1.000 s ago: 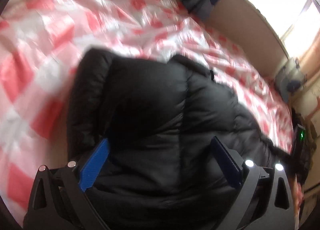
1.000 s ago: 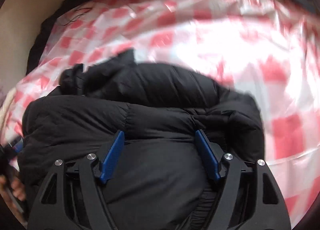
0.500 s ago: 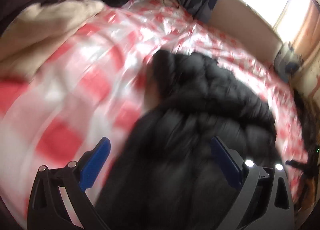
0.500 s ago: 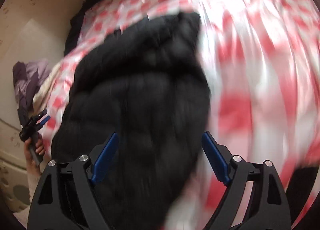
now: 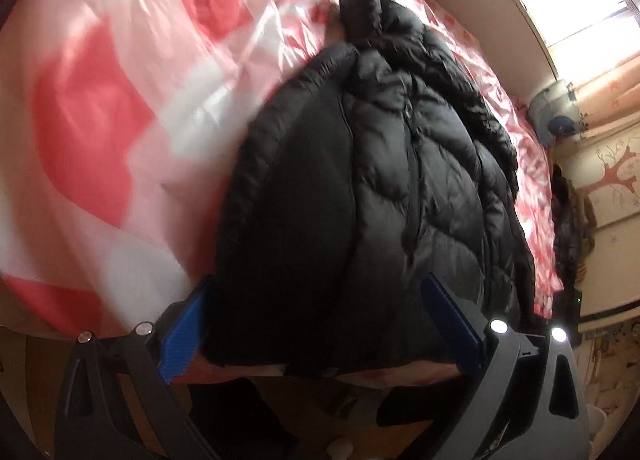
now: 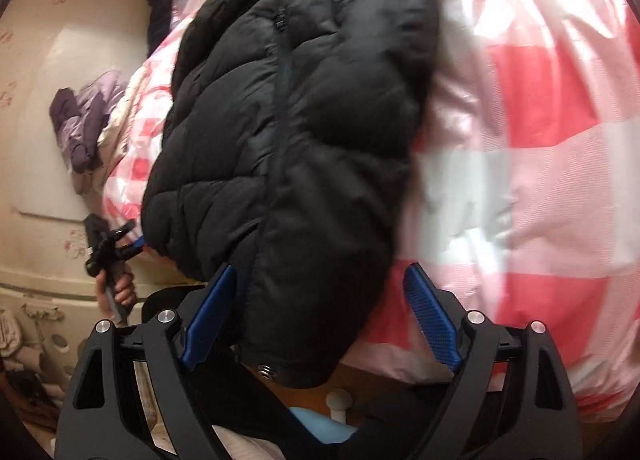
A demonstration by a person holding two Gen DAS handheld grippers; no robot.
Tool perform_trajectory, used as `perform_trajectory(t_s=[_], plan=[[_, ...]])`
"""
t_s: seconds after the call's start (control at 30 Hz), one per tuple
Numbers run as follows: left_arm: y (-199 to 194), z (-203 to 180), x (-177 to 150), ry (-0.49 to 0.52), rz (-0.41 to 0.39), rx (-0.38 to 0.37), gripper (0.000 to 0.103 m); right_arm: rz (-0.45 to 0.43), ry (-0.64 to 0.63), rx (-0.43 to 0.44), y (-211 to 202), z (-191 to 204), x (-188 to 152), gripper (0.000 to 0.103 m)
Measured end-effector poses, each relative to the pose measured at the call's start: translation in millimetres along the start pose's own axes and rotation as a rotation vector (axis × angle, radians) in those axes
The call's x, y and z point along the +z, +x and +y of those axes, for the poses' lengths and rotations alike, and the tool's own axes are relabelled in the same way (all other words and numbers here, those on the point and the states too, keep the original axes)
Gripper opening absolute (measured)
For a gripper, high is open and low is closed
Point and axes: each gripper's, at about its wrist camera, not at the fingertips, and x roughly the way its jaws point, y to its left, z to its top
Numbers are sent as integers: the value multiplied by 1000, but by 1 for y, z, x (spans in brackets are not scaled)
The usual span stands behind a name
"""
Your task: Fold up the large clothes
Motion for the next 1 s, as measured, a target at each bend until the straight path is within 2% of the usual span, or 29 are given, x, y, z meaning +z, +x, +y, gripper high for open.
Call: perform_trajectory(t_s=[0.1,0.17,0.2,0.23,0.27,0.3,0.33,0.37,0.43,0.53,0.6,0.7,0.77,0.8,0.83,0.87,0.9,0.93,1.0], plan=[[11,-7,-3,37,16,67,96,-8,1,0,5,0,0,82],[11,-6,-4,31,1,65,96,-35,-5,36,2,0,0,64],[10,-3,-4,17,-9,55,92,-45,-14,56,0,1,0,47],[8,-1,-5,-11,-18,18,71,-55,-21,57,-2,0,-2,39],[8,2,-5,-37,-12,-33,55,-52,-26,51,-5,1,-1,25],[8,4,-5,-66,-4,-95,33,-68,-36,52,-7,3,-1,17],[2,1,-6,-73,-24,-112,25,-90,-36,66,-11,3,-1,15],[-3,-3,-6,-63,-38,-115,22,-110,-34,89,-15,4,0,12],[-13,-12,-7,-81,-59,-192,13,-194,-35,191,-32,10,4,11],[-48,-42,-10,-48,-115,-288,12,-315,-42,313,-73,19,8,11],[-75,-59,-16,-17,-141,-334,12,-362,-61,344,-101,30,5,10],[-108,-79,-32,34,-158,-367,12,-376,-120,371,-138,42,-10,10],[-122,-83,-52,99,-114,-368,12,-356,-149,367,-154,40,-25,11],[-121,-83,-62,130,-80,-347,17,-323,-178,363,-157,36,-32,14],[-121,-77,-69,158,-52,-323,36,-282,-183,351,-156,31,-38,21],[-114,-68,-81,184,-4,-275,49,-230,-176,318,-151,19,-46,28],[-109,-55,-89,181,28,-241,64,-183,-145,289,-144,4,-51,48],[-101,-35,-96,143,57,-205,64,-137,-100,267,-136,-15,-55,59],[-94,-4,-101,70,58,-218,68,-92,-6,233,-123,-46,-64,60]])
